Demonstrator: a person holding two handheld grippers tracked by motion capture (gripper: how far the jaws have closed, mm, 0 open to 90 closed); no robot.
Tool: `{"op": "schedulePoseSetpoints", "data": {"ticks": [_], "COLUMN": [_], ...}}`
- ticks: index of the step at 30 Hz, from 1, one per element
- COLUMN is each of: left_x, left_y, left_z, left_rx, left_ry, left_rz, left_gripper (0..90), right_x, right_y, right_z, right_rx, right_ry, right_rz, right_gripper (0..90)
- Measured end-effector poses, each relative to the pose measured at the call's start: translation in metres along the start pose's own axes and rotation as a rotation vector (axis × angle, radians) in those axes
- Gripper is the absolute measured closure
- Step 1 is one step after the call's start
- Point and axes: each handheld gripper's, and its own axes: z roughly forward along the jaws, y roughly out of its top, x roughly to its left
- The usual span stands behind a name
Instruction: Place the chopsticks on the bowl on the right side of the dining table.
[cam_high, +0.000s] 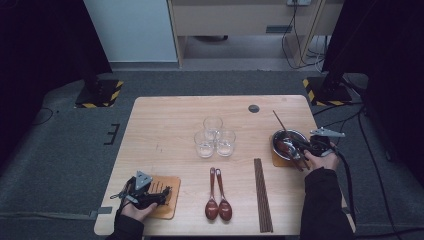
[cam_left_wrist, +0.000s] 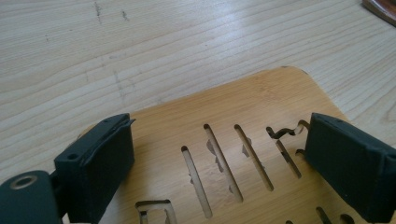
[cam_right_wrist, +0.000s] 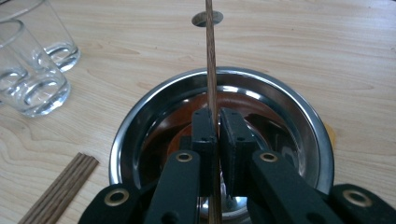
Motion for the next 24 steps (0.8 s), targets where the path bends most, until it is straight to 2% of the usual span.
{"op": "schedulePoseSetpoints", "data": {"ticks": [12,17,24], "left_x": [0.0,0.0,0.0], "left_y": [0.0,0.0,0.0], "left_z": [0.0,0.0,0.0], "left_rx": [0.0,0.0,0.0], "left_ry": [0.0,0.0,0.0], "left_rz": [0.0,0.0,0.0], "left_gripper": [7.2,7.2,7.2], "right_x": [0.0,0.0,0.003], "right_y": [-0.003,-0.001,0.002], "right_z": [0.004,0.001,-0.015], "right_rx": [0.027,0.015,-0.032], "right_ry": [-0.01,-0.008,-0.001], "right_rz": [-0.005,-0.004,0.004], "right_gripper": [84.2,77.6,68.2]}}
